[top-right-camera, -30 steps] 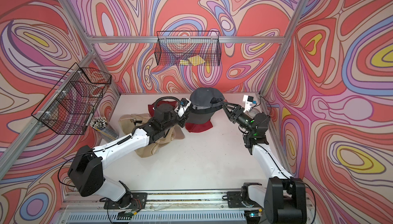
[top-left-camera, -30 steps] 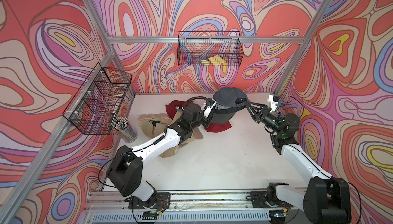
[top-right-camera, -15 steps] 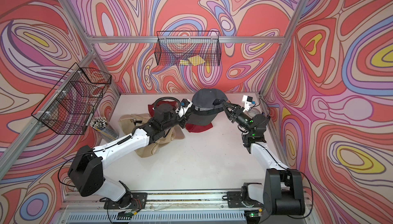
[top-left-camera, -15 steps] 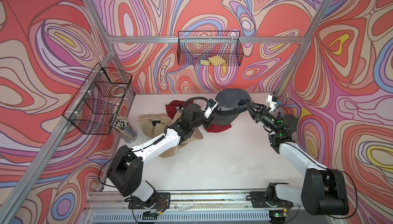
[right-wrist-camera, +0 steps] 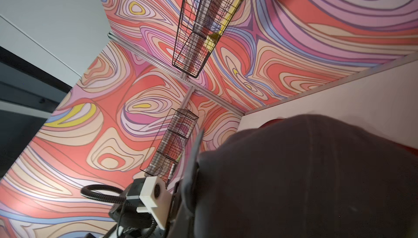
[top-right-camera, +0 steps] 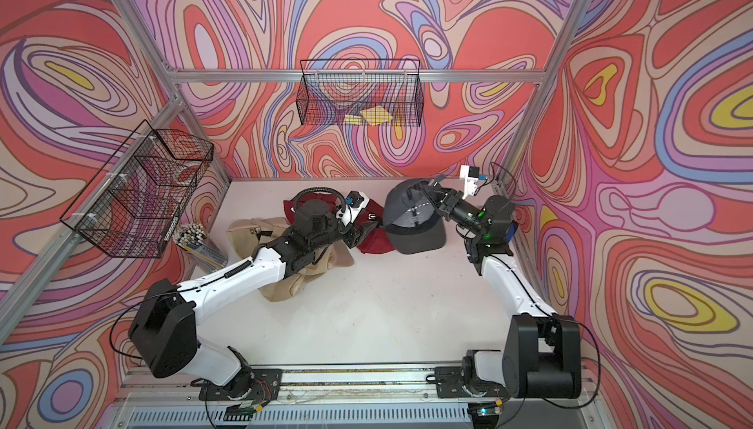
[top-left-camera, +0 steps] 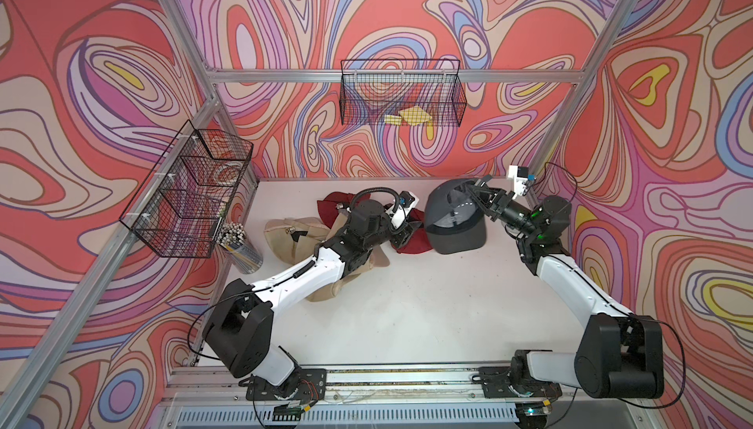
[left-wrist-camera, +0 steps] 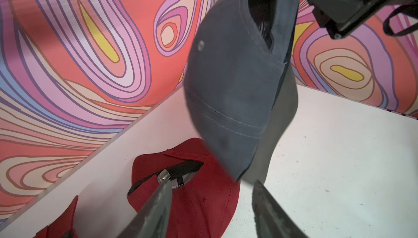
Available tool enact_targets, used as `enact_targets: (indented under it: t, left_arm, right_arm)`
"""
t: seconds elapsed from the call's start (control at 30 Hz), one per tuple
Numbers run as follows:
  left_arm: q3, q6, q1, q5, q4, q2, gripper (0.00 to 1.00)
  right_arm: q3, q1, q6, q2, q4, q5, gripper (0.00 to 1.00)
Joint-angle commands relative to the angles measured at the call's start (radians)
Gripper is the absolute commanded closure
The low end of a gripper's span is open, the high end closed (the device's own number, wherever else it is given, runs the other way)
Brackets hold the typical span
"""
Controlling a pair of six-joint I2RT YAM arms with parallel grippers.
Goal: Open the adjustable buckle of the baseball cap
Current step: Pick up the baseball cap from the center of the board.
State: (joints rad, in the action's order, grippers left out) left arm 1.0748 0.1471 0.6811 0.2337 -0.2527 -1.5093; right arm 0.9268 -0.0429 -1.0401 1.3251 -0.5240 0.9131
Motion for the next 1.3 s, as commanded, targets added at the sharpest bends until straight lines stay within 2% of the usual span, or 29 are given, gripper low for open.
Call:
enact_targets:
  t: [0.0,0.1,0.27,0.37,0.6,0.73,0.87,1.0,1.27]
  left_arm:
    - [-0.017,0.033,-0.001,0.027,0.000,0.060,0.31]
    - [-0.003,0.066,-0.001,0.057,0.059,0.084,0.28]
    - [0.042,0.112,-0.002,0.098,0.174,0.115,0.24]
    - [0.065,0.140,-0.002,0.141,0.216,0.117,0.23]
    - [0.093,0.164,-0.002,0.254,0.268,0.091,0.23]
    - [0.097,0.166,-0.002,0.296,0.267,0.076,0.23]
    - [0.122,0.188,-0.002,0.355,0.286,0.049,0.23]
    - [0.107,0.276,-0.002,0.434,0.264,0.035,0.21]
    - [0.110,0.351,-0.002,0.382,0.279,0.026,0.21]
  right_arm:
    - [0.117,0.000,0.337,0.017,0.323,0.035,1.00]
    - [0.202,0.000,0.471,0.044,0.440,0.083,1.00]
    - [0.322,-0.001,0.835,0.084,0.785,0.049,1.00]
    - [0.342,-0.001,0.943,0.109,0.873,0.056,1.00]
    - [0.297,0.011,0.959,0.118,0.792,0.177,1.00]
    - [0.291,0.042,1.038,0.120,0.833,0.223,1.00]
    - [0.300,0.068,1.131,0.132,0.917,0.224,1.00]
    - [0.308,0.083,1.229,0.164,1.023,0.204,1.00]
    - [0.314,0.138,1.323,0.197,1.126,0.125,1.00]
